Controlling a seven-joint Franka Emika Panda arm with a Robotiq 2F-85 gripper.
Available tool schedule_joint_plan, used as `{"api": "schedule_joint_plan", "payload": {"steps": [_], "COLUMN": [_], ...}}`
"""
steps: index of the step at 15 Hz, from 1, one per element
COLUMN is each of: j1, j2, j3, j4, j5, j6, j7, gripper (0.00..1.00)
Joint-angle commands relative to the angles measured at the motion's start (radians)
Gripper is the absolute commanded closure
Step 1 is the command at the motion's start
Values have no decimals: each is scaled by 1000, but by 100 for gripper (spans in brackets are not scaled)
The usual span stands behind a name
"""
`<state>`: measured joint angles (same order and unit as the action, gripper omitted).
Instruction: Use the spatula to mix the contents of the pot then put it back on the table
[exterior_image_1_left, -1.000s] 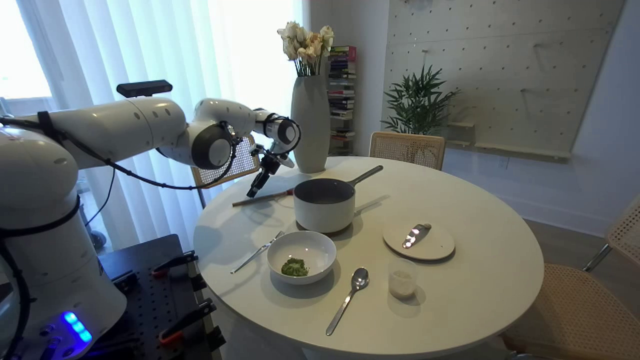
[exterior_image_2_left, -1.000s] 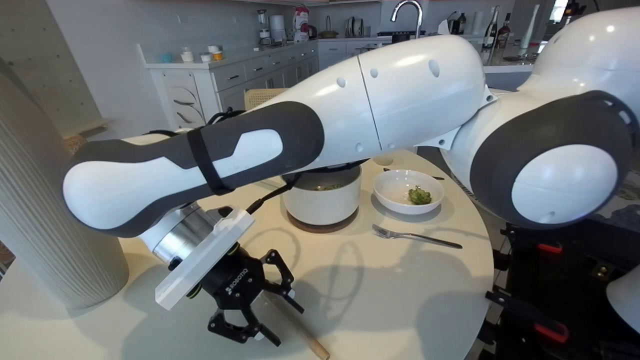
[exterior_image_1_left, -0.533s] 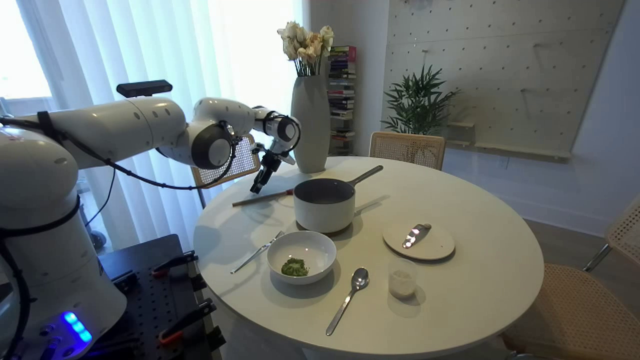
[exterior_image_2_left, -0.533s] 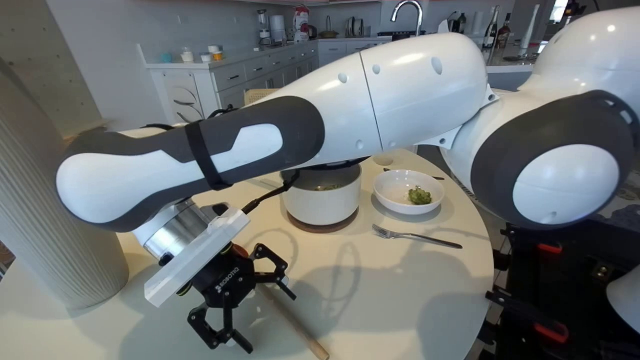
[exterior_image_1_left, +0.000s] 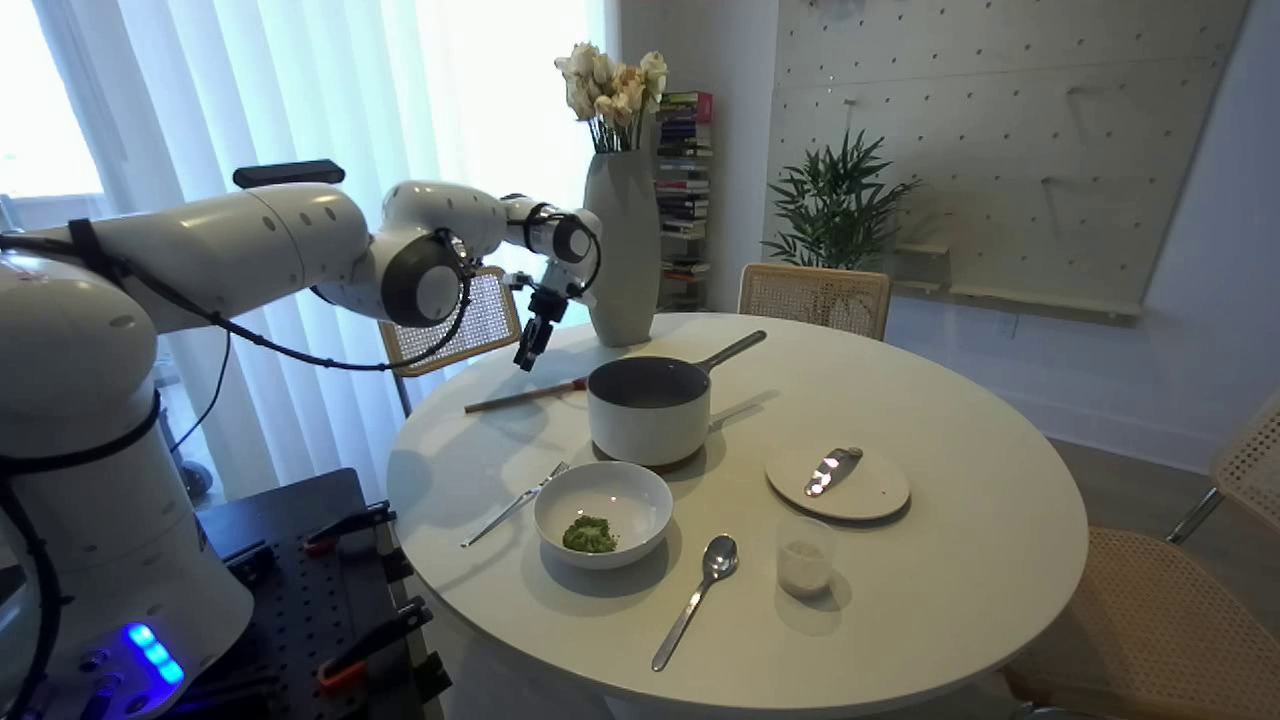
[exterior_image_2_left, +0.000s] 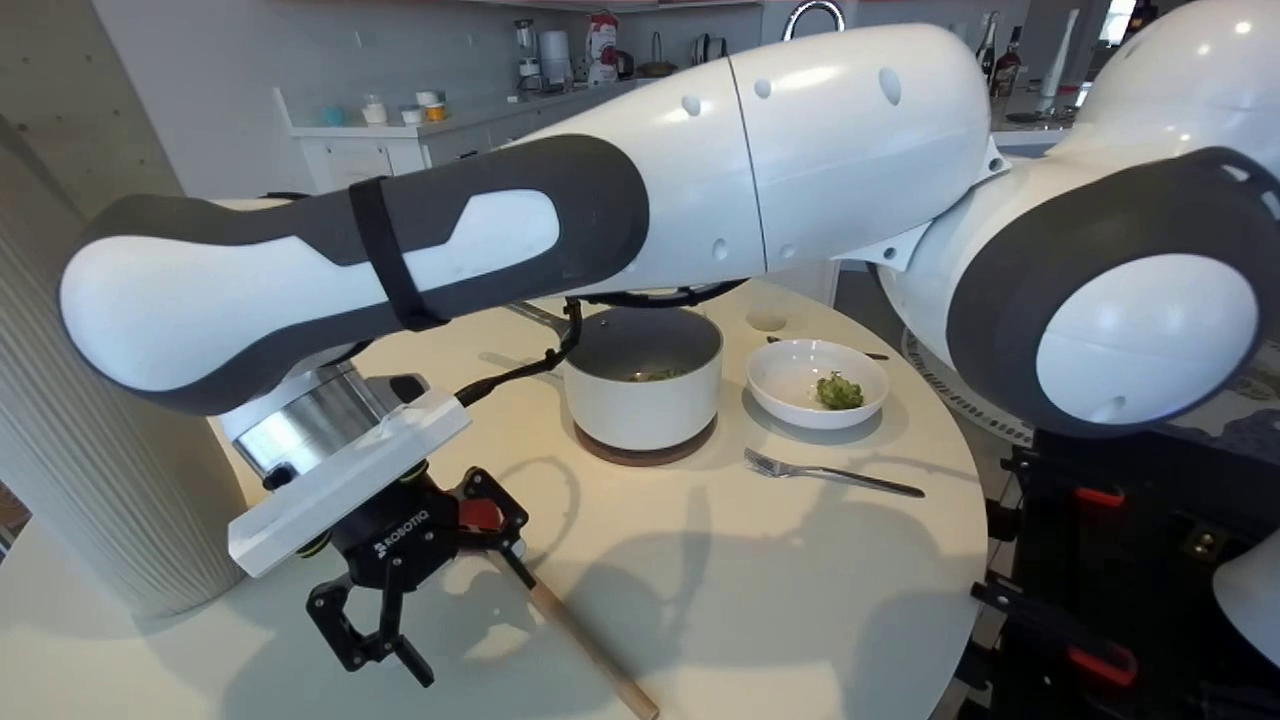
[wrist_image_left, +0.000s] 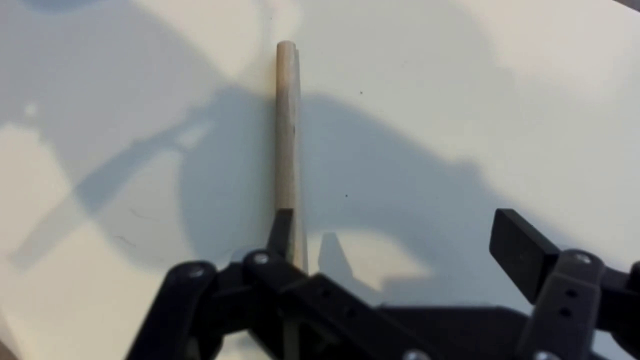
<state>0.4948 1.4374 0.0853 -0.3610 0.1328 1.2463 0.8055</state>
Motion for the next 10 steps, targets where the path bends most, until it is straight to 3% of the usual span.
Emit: {"api": "schedule_joint_plan", "payload": {"steps": [1, 10], "j1": [7, -6], "j2": [-51, -160], "j3": [-2, 12], "j4": [-13, -30], "j5": [-28, -16], "j6": [-9, -140], "j7": [-31, -142], "gripper": [0, 0]}}
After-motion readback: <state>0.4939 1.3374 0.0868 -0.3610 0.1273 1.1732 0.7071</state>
